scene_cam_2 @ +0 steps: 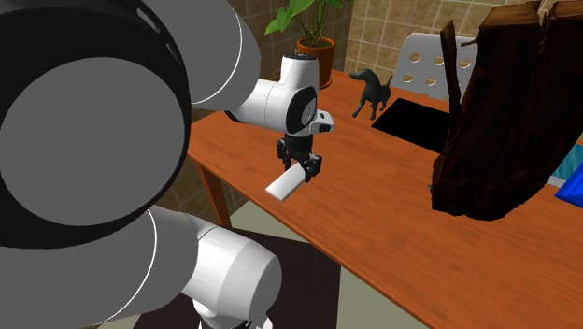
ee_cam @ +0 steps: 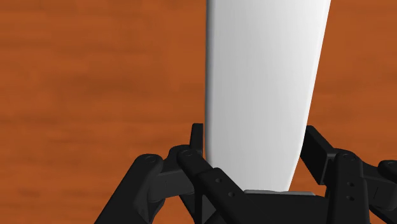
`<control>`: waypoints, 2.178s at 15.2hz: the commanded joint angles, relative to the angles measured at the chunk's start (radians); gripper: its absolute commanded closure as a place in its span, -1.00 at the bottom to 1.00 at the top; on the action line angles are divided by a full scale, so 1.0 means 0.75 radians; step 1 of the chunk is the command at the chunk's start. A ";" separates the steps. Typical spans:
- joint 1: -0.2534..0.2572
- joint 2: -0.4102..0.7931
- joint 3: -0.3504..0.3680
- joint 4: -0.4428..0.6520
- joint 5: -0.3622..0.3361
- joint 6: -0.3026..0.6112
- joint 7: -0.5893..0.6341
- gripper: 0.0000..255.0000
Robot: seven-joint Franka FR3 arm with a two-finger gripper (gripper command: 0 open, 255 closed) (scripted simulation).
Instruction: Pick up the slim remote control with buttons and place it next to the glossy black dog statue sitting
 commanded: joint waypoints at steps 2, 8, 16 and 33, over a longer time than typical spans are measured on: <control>0.000 -0.049 0.001 0.027 0.001 -0.077 0.000 1.00; 0.000 -0.112 0.004 0.096 0.002 -0.208 0.000 1.00; 0.001 -0.169 0.007 0.203 0.004 -0.372 -0.001 1.00; 0.003 -0.210 0.011 0.480 0.009 -0.691 -0.004 1.00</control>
